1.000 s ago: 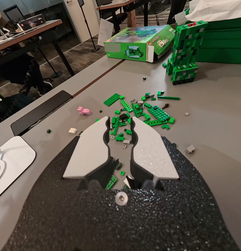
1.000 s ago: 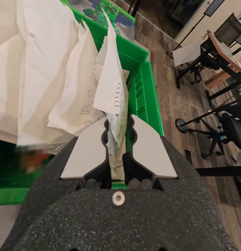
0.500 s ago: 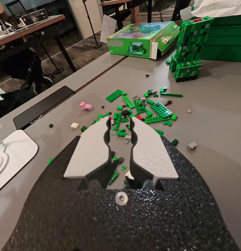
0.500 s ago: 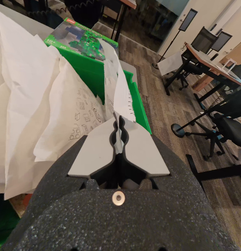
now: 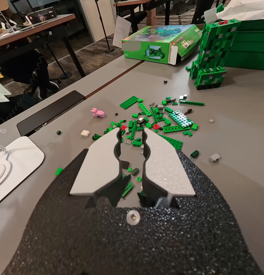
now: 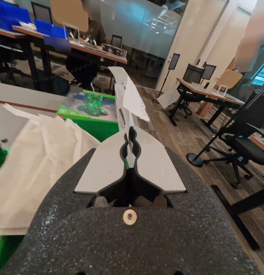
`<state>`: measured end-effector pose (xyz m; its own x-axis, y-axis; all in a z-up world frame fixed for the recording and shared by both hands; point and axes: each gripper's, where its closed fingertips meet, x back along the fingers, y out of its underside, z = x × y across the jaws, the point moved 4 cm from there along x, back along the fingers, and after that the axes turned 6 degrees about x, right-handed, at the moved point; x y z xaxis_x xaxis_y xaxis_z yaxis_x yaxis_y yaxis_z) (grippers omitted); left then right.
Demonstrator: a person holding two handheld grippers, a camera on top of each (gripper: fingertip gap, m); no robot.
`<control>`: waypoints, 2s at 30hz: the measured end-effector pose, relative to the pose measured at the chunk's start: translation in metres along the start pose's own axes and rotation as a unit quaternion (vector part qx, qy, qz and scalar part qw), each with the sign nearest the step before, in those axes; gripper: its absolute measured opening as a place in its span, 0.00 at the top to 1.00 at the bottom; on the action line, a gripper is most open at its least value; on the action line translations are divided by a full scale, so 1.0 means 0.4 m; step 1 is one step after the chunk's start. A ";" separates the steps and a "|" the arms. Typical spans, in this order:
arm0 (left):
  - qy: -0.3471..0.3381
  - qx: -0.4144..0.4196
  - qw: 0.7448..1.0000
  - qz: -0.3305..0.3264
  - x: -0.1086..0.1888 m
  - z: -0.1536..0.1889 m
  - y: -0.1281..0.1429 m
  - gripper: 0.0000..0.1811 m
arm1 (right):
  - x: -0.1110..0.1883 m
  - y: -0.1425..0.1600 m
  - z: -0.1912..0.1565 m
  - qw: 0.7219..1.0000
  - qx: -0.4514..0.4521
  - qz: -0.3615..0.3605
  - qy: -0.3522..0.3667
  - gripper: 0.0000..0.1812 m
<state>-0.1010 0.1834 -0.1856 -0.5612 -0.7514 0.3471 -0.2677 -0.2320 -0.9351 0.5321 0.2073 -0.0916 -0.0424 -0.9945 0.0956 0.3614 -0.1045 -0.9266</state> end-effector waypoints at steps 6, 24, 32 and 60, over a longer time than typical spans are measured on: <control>-0.005 0.009 1.000 0.010 0.001 -0.014 -0.010 0.86 | -0.031 -0.203 -0.146 0.996 0.001 0.056 -0.067 1.00; 0.003 -0.016 0.999 0.045 0.026 -0.037 -0.067 0.86 | -0.137 -0.443 -0.564 0.959 -0.031 0.119 -0.257 0.99; 0.067 -0.008 0.995 0.073 -0.015 0.007 -0.110 0.86 | 0.001 -0.247 -0.218 0.993 -0.012 0.072 -0.093 1.00; 0.301 -0.406 0.863 -0.017 -0.683 0.802 -0.483 0.86 | -0.021 0.257 -0.012 0.991 0.019 -0.127 -0.044 0.97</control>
<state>0.3555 0.2355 -0.1225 -0.7815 -0.2380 0.5767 -0.6155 0.4450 -0.6505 0.5651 0.2049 -0.1894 -0.0558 -0.9327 0.3562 0.3834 -0.3495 -0.8549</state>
